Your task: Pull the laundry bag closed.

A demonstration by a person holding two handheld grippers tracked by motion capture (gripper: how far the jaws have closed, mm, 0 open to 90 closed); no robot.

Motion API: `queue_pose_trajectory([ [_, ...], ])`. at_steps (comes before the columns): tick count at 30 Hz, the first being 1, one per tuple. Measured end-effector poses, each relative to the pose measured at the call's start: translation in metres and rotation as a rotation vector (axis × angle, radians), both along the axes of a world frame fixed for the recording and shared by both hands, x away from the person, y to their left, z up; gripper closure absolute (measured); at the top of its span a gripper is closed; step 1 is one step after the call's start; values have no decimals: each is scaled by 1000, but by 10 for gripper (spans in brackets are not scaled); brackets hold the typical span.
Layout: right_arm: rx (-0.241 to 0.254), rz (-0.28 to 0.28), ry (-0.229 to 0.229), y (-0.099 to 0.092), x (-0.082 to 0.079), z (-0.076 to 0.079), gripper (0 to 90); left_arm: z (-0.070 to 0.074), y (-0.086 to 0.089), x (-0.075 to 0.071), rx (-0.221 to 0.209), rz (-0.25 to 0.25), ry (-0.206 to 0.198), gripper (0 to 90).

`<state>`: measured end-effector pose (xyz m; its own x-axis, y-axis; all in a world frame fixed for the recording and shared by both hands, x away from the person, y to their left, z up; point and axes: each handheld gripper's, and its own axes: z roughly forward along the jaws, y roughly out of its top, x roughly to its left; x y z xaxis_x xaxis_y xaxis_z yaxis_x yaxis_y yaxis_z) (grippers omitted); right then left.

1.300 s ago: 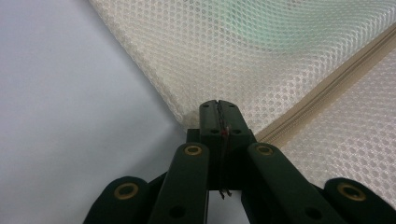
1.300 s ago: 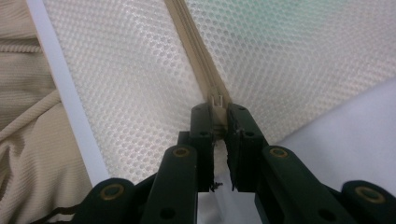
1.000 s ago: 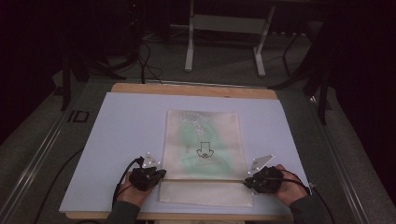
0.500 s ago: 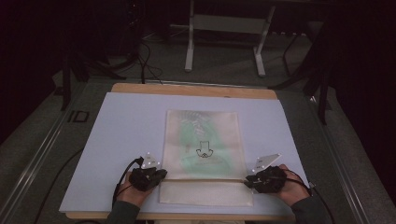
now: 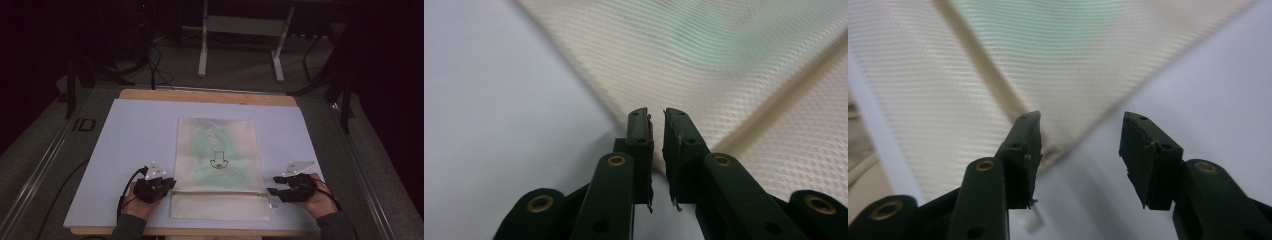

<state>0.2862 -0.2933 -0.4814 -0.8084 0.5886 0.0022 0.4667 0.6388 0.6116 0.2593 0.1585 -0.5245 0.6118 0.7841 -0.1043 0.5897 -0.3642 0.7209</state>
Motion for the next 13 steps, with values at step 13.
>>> queue_pose_trajectory([
  [13,18,-167,-38,-20,12,-15,495,-3,22,6,96,225,-35,706],
])
